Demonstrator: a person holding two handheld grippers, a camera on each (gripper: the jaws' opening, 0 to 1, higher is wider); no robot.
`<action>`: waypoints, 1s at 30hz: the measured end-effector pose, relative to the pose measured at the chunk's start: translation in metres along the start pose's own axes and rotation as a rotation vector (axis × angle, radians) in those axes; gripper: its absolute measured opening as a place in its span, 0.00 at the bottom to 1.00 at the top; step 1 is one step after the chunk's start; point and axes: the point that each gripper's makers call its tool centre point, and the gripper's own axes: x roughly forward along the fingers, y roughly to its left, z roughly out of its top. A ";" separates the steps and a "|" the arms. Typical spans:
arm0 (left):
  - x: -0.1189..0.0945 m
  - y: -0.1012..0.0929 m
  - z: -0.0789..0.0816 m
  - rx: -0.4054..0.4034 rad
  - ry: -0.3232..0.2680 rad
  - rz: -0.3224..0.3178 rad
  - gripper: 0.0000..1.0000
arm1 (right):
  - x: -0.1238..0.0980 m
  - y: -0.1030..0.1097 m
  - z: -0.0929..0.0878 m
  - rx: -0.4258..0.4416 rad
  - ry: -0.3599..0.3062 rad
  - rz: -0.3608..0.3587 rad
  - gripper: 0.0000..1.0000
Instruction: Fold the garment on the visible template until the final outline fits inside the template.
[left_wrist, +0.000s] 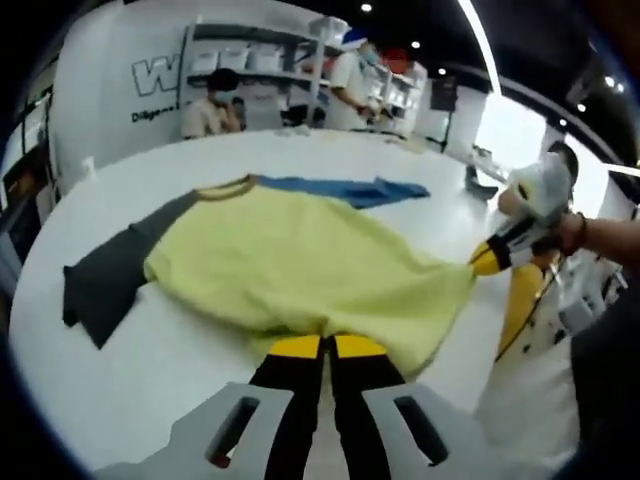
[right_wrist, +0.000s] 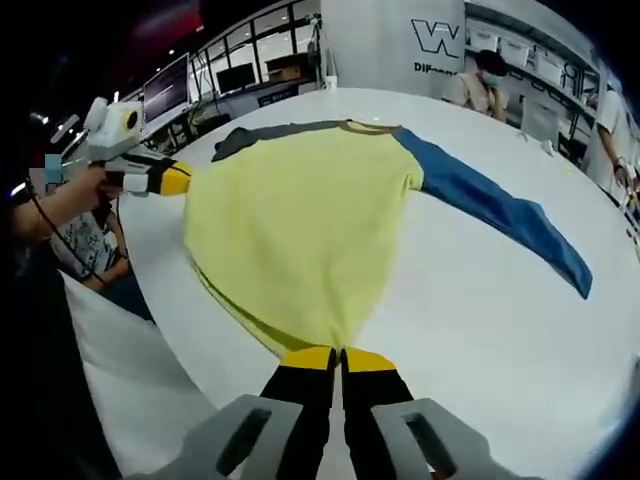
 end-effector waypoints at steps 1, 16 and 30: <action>0.002 0.001 0.000 0.005 -0.008 0.007 0.06 | 0.001 0.000 -0.001 0.000 0.001 -0.001 0.00; 0.002 0.020 -0.041 0.020 0.061 0.047 0.43 | 0.010 -0.008 -0.009 -0.004 0.037 0.003 0.00; -0.005 0.016 -0.036 -0.016 0.059 0.009 0.03 | 0.004 -0.002 -0.004 -0.005 0.015 0.007 0.00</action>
